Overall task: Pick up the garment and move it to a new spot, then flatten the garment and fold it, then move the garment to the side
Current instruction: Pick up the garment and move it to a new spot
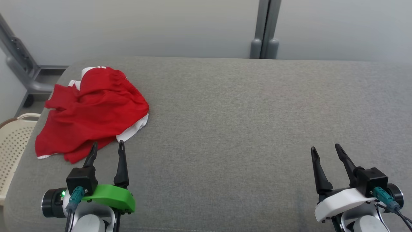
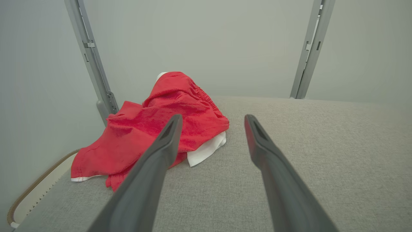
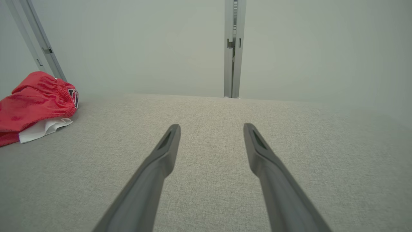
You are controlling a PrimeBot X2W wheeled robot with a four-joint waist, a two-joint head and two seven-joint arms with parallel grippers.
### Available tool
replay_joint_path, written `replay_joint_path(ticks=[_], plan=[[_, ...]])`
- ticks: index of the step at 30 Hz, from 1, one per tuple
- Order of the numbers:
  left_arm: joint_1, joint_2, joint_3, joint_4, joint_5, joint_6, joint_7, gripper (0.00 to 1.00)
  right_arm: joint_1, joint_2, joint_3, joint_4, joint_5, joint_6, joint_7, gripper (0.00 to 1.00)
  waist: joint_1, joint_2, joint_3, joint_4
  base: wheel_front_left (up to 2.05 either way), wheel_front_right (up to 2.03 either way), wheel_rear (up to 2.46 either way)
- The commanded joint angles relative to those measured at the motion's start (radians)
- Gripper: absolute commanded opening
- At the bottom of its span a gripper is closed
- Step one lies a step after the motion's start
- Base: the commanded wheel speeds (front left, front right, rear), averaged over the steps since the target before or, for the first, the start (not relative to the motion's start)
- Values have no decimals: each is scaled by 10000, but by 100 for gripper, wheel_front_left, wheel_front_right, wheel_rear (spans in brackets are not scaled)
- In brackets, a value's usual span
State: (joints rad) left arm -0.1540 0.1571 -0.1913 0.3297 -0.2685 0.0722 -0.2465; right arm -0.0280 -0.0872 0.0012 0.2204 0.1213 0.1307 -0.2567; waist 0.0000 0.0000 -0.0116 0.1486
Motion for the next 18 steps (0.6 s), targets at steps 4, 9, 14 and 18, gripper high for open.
replay_joint_path(ticks=[4,9,14,18], plan=[[-63,53,21,-87,-97,89,21,100,-59,-3,165,-52,122,1,11,100,0,0,79,1195,0,0,0],[32,91,40,-149,-157,130,28,100,-124,23,302,-65,206,1,-1,100,0,0,124,2098,0,0,0],[155,96,68,-212,-201,227,53,100,-181,55,377,-48,223,-1,-23,100,0,0,133,2775,0,0,0],[137,120,69,-236,-305,215,62,100,-226,82,374,-24,234,-1,-34,100,0,0,175,3108,0,0,0]])
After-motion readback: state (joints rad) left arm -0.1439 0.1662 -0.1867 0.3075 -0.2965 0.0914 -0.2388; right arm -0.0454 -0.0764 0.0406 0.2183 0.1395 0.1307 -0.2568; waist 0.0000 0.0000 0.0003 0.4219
